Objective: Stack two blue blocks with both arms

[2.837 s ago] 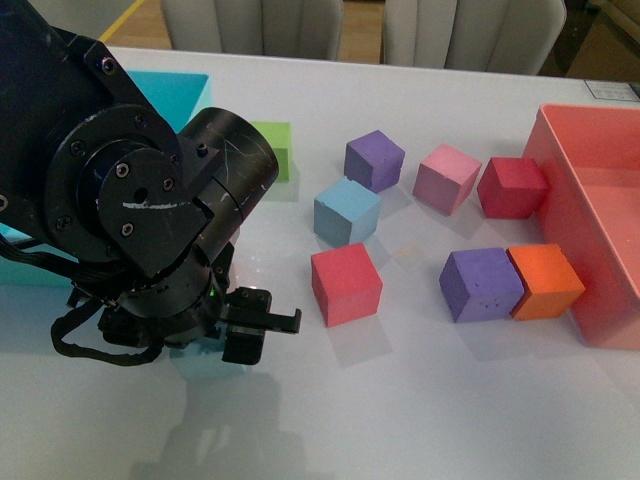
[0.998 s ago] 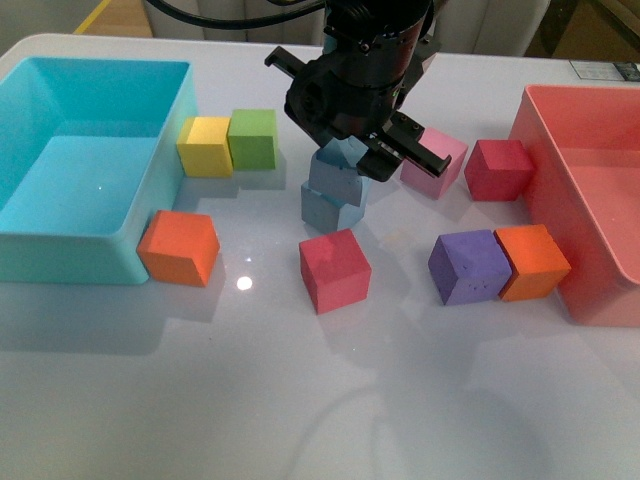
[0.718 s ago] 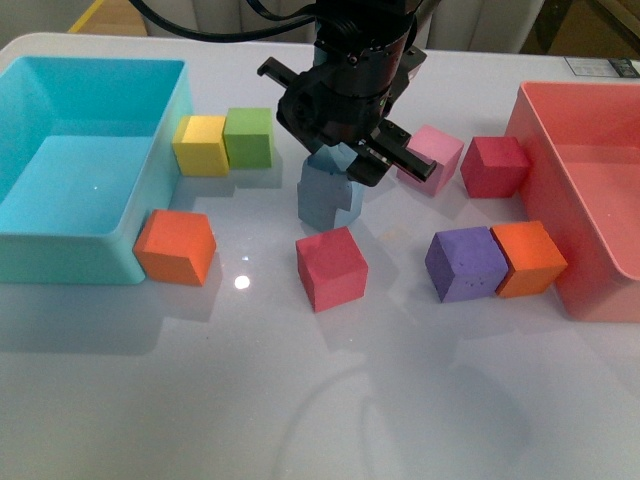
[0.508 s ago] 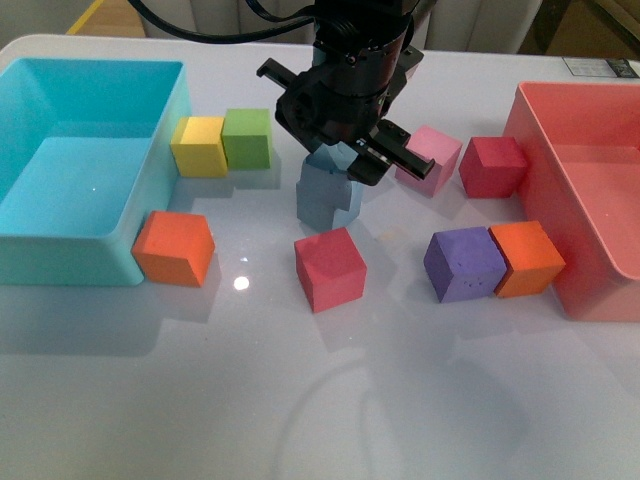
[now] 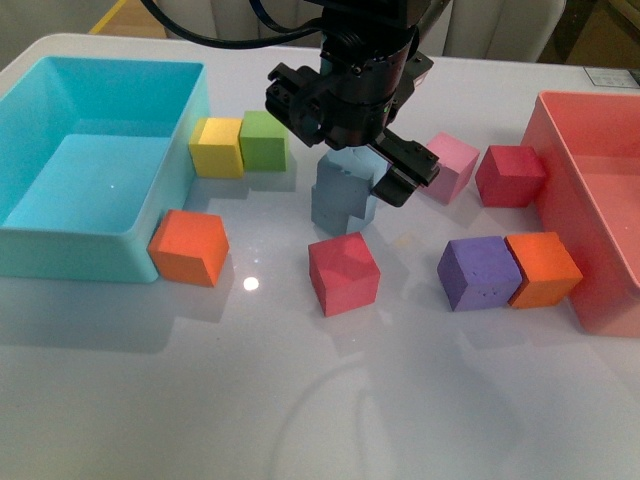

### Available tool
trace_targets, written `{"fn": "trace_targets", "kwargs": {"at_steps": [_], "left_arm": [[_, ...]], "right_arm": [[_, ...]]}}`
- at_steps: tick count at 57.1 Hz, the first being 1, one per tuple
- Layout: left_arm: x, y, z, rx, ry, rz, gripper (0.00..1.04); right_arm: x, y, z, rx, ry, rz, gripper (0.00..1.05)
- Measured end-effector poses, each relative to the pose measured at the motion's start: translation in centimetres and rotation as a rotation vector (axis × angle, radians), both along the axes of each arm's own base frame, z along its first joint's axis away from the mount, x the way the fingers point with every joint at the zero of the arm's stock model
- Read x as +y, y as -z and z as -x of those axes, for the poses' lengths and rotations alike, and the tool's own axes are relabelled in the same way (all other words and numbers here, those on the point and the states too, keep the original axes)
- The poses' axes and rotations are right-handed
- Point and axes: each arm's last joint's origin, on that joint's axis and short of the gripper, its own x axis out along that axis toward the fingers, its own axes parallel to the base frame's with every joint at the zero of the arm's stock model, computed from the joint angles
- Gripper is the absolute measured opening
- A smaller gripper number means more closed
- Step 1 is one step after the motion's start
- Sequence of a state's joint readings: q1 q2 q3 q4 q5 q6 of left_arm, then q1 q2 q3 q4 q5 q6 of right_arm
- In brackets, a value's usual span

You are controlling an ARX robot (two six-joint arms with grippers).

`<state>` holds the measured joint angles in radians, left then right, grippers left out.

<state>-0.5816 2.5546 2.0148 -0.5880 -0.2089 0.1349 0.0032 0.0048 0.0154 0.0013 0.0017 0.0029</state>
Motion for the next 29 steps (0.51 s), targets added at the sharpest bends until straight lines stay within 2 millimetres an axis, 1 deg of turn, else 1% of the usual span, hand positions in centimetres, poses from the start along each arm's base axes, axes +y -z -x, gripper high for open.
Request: {"fn": "trace_targets", "kwargs": {"at_steps": [4, 10, 17, 19, 25, 29], "left_arm": [[0.4, -0.4, 0.3, -0.003, 0.000, 0.006, 0.96], [1.1, -1.8, 0.8, -0.019, 0.002, 0.033, 0.96], [2.0, -4.6, 1.8, -0.056, 0.005, 0.085, 0.96], [2.5, -5.7, 2.2, -0.071, 0.004, 0.105, 0.96], [3.7, -8.2, 3.5, -0.105, -0.005, 0.157, 0.96], [4.6, -9.3, 4.4, -0.123, -0.019, 0.185, 0.96]], "right_arm": [[0.0, 0.0, 0.0, 0.000, 0.000, 0.000, 0.96], [0.0, 0.0, 0.0, 0.000, 0.000, 0.000, 0.96], [0.0, 0.0, 0.0, 0.000, 0.000, 0.000, 0.96], [0.0, 0.0, 0.0, 0.000, 0.000, 0.000, 0.96], [0.0, 0.0, 0.0, 0.000, 0.000, 0.000, 0.96], [0.0, 0.0, 0.0, 0.000, 0.000, 0.000, 0.96]]}}
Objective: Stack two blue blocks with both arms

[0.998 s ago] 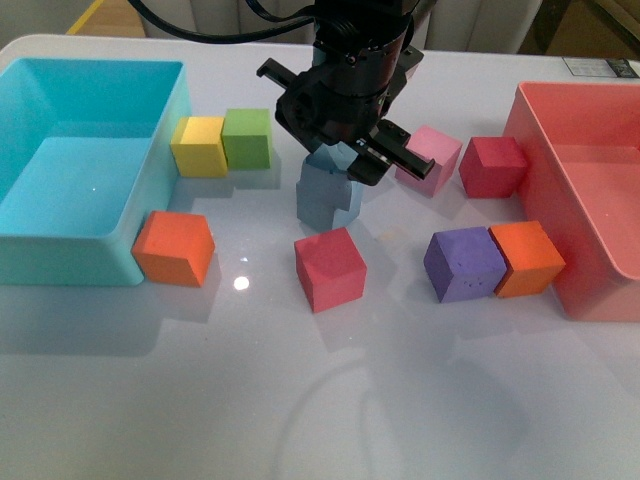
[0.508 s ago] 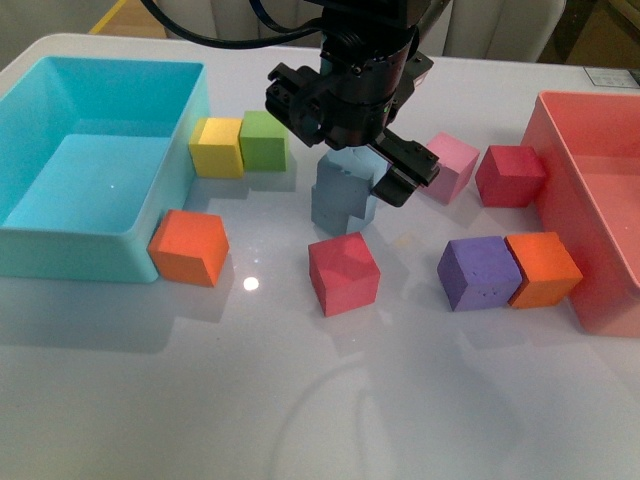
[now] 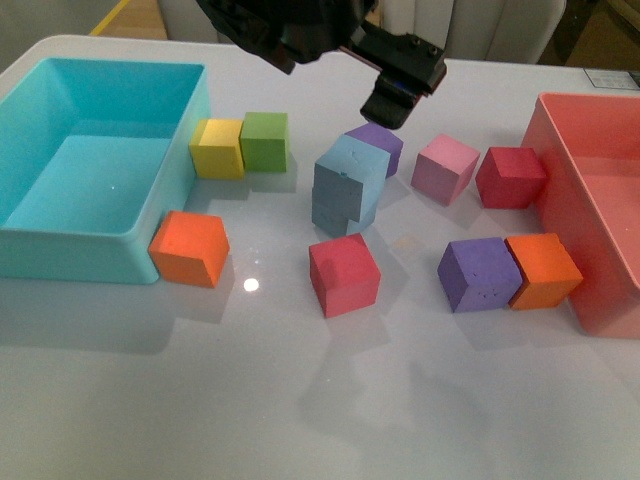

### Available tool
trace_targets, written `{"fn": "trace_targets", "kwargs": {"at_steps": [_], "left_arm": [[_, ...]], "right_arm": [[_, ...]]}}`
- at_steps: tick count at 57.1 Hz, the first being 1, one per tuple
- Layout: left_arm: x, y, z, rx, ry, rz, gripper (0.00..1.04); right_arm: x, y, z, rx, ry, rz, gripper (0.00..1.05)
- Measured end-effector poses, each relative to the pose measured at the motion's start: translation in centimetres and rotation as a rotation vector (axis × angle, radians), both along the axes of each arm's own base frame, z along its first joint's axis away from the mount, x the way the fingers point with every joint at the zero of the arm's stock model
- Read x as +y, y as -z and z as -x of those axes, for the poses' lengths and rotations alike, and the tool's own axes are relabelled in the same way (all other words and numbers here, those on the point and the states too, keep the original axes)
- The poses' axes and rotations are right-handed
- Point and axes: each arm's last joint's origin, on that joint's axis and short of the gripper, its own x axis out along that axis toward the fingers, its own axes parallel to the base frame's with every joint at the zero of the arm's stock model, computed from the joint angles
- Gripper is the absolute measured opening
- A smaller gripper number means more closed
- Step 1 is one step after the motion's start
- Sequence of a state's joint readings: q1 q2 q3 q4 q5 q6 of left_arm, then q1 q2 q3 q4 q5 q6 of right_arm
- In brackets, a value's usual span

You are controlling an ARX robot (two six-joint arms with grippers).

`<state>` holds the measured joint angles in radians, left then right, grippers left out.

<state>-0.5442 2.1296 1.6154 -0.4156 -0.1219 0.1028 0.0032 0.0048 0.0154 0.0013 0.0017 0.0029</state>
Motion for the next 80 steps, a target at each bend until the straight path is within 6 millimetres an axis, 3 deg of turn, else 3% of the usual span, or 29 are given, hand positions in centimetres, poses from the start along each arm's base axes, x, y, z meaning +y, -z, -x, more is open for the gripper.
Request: {"fn": "trace_targets", "kwargs": {"at_steps": [9, 15, 19, 26, 30, 37, 50, 80], "left_arm": [[3.1, -2.1, 2.3, -0.048, -0.027, 0.090, 0.96], [7.3, -4.0, 4.6, -0.102, -0.101, 0.163, 0.96], [9.1, -4.6, 5.5, -0.135, -0.149, 0.184, 0.96], [12.3, -3.9, 7.4, -0.611, -0.392, 0.251, 0.75], [14.2, -3.2, 9.4, -0.760, -0.425, 0.334, 0.63], [16.6, -2.7, 12.6, -0.868, -0.427, 0.401, 0.41], [19.5, -0.8, 16.7, -0.851, -0.428, 0.394, 0.02], [23.2, 1.4, 23.5, -0.867, -0.423, 0.406, 0.02]], "right_arm": [[0.0, 0.0, 0.0, 0.000, 0.000, 0.000, 0.96], [0.0, 0.0, 0.0, 0.000, 0.000, 0.000, 0.96], [0.0, 0.0, 0.0, 0.000, 0.000, 0.000, 0.96], [0.0, 0.0, 0.0, 0.000, 0.000, 0.000, 0.96], [0.0, 0.0, 0.0, 0.000, 0.001, 0.000, 0.96], [0.0, 0.0, 0.0, 0.000, 0.000, 0.000, 0.96], [0.0, 0.0, 0.0, 0.000, 0.000, 0.000, 0.96], [0.0, 0.0, 0.0, 0.000, 0.000, 0.000, 0.96]]}}
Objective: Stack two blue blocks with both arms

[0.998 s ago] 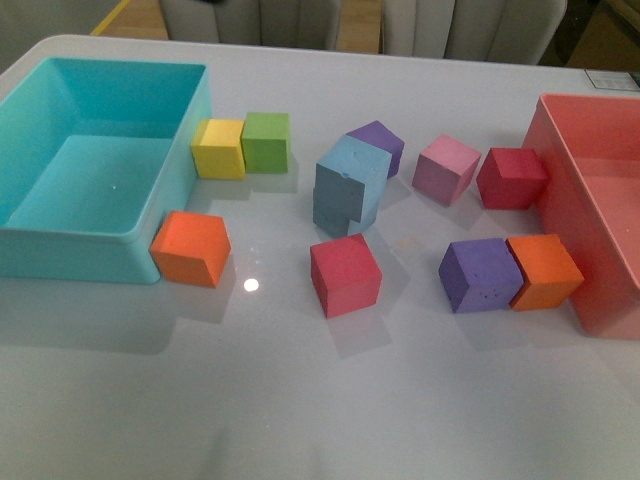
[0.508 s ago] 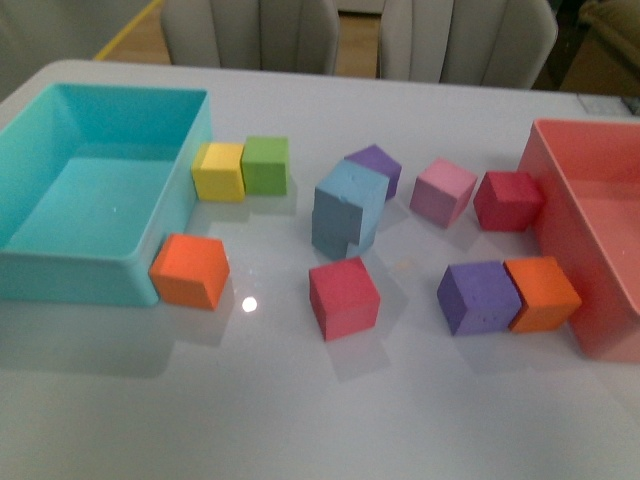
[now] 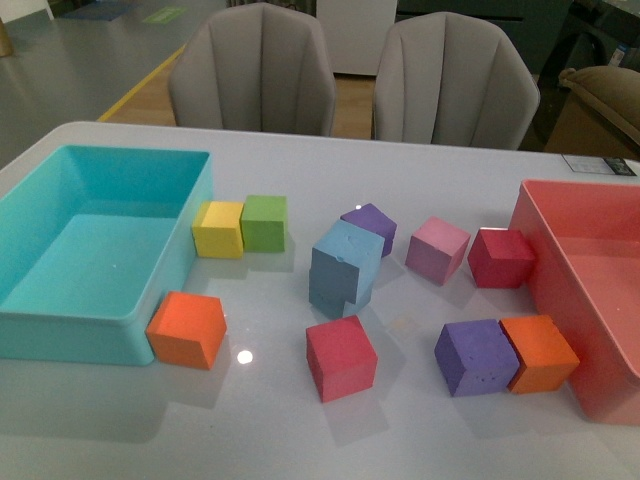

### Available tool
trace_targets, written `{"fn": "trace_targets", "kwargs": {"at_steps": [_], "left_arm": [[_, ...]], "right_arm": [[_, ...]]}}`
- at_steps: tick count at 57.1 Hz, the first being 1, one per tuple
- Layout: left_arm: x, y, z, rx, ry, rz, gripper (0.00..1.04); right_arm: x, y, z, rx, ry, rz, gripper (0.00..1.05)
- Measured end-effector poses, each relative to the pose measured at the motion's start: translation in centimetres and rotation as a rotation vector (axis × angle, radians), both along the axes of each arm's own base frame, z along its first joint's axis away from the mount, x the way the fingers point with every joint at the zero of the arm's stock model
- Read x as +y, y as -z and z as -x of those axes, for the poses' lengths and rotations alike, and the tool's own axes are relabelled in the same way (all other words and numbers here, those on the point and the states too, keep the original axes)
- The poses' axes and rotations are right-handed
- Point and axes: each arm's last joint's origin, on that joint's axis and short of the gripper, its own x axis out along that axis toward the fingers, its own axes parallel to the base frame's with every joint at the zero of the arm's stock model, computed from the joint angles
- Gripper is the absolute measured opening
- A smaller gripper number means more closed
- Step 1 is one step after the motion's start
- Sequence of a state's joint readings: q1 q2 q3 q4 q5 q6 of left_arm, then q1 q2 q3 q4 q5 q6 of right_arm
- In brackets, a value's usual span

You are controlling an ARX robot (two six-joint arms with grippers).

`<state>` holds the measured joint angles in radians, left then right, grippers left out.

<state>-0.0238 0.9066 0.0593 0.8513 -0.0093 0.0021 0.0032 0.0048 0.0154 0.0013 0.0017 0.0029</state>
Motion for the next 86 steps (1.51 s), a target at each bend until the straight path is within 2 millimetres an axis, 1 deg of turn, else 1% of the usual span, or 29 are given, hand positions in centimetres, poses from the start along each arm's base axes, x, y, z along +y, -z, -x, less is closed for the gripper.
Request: {"fn": "trace_targets", "kwargs": {"at_steps": [3, 6, 26, 51, 78, 81, 86], "left_arm": [[0.3, 0.5, 0.5, 0.018, -0.019, 0.000, 0.02], [0.3, 0.5, 0.8, 0.021, -0.014, 0.000, 0.02], [0.3, -0.1, 2.8, 0.000, -0.011, 0.000, 0.02], [0.3, -0.3, 4.3, -0.011, -0.011, 0.000, 0.02], [0.3, -0.3, 5.3, -0.010, -0.011, 0.000, 0.02], [0.3, 0.1, 5.9, 0.023, -0.011, 0.000, 0.02], [0.3, 0.0, 6.4, -0.005, -0.011, 0.000, 0.02]], "right_arm": [[0.0, 0.0, 0.0, 0.000, 0.001, 0.000, 0.96], [0.0, 0.0, 0.0, 0.000, 0.000, 0.000, 0.96], [0.0, 0.0, 0.0, 0.000, 0.000, 0.000, 0.96], [0.0, 0.0, 0.0, 0.000, 0.000, 0.000, 0.96], [0.0, 0.0, 0.0, 0.000, 0.000, 0.000, 0.96], [0.0, 0.0, 0.0, 0.000, 0.000, 0.000, 0.96], [0.0, 0.0, 0.0, 0.000, 0.000, 0.000, 0.96]]}}
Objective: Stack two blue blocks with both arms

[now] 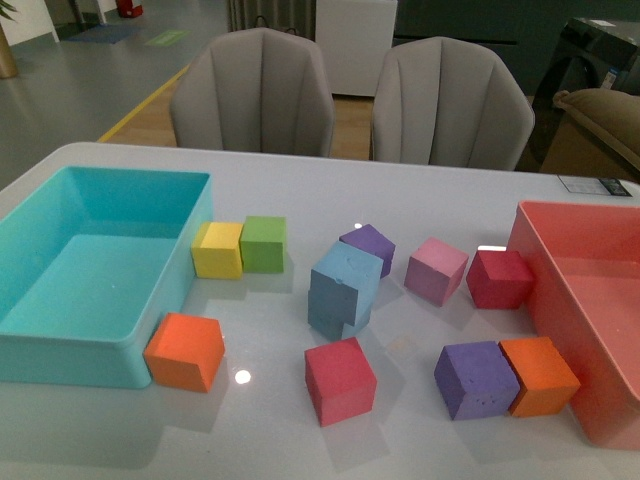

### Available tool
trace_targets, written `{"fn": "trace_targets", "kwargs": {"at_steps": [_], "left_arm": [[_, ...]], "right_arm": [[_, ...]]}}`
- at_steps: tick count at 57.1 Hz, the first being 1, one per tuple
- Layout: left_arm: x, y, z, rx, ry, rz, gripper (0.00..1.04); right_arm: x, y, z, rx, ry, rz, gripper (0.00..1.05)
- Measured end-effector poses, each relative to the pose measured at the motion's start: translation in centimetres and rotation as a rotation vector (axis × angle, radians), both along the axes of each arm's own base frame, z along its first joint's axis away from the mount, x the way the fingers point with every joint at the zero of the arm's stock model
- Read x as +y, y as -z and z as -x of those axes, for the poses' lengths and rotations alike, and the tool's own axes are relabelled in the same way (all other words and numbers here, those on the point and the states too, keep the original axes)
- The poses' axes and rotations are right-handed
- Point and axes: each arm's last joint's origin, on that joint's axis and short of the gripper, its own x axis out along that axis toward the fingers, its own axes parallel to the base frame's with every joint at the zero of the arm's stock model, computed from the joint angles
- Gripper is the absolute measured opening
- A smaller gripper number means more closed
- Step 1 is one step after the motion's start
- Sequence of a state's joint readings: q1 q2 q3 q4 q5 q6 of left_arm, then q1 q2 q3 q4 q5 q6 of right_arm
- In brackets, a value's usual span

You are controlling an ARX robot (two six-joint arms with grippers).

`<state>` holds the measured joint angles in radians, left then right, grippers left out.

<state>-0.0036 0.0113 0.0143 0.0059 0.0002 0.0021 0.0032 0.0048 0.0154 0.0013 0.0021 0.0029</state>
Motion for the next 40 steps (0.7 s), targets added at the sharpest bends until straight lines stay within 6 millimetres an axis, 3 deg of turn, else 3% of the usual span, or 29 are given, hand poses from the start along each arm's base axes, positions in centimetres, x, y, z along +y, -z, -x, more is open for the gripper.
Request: {"fn": "trace_targets", "kwargs": {"at_steps": [34, 40], "left_arm": [[0.00, -0.01, 0.03, -0.002, 0.000, 0.000, 0.02], [0.00, -0.01, 0.03, -0.002, 0.000, 0.000, 0.21]], "right_arm": [[0.00, 0.00, 0.00, 0.000, 0.000, 0.000, 0.96], [0.00, 0.00, 0.00, 0.000, 0.000, 0.000, 0.96]]}}
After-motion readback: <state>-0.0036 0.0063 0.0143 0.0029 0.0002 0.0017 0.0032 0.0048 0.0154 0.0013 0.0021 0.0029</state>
